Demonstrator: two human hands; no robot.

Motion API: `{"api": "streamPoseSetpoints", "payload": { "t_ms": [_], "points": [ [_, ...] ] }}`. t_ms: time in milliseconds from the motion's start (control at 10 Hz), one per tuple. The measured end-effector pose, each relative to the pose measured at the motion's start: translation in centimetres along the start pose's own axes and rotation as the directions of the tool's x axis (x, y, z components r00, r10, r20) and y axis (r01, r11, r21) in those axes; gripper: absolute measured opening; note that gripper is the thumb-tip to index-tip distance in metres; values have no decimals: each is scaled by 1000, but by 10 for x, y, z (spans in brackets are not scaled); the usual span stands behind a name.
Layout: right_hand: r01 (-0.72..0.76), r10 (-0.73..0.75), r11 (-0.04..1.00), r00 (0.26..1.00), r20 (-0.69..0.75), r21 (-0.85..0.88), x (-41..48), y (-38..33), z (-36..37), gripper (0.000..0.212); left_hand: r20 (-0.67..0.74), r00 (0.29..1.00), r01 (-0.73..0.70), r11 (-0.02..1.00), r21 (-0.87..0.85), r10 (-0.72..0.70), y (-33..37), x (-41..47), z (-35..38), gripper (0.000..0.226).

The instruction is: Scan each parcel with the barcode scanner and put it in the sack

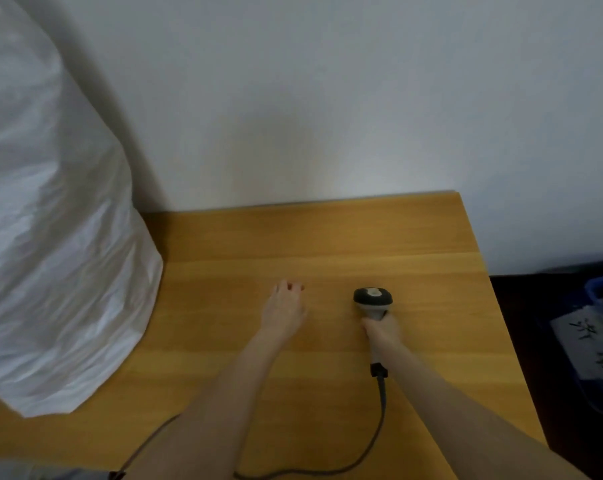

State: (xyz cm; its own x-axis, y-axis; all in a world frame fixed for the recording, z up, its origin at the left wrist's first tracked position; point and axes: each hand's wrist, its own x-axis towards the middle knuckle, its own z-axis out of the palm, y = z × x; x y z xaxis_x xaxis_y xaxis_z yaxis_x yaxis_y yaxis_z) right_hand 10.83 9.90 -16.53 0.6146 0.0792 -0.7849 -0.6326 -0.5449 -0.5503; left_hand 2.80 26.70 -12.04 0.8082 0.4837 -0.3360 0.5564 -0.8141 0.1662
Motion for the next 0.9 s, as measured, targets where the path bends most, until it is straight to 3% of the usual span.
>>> {"api": "streamPoseSetpoints", "payload": {
  "t_ms": [200, 600, 900],
  "points": [
    [-13, 13, 999, 1000, 8, -45, 6, 3, 6, 31, 37, 999, -3, 1000, 7, 2, 0, 6, 13, 48],
    [-19, 18, 998, 1000, -22, -60, -1, 6, 8, 30, 44, 998, -53, 999, 9, 53, -6, 10, 5, 48],
    [82, -98, 985, 990, -102, -154, -28, -1, -1, 60, -2, 997, -81, 997, -2, 81, -24, 2, -30, 48]
  ]
}}
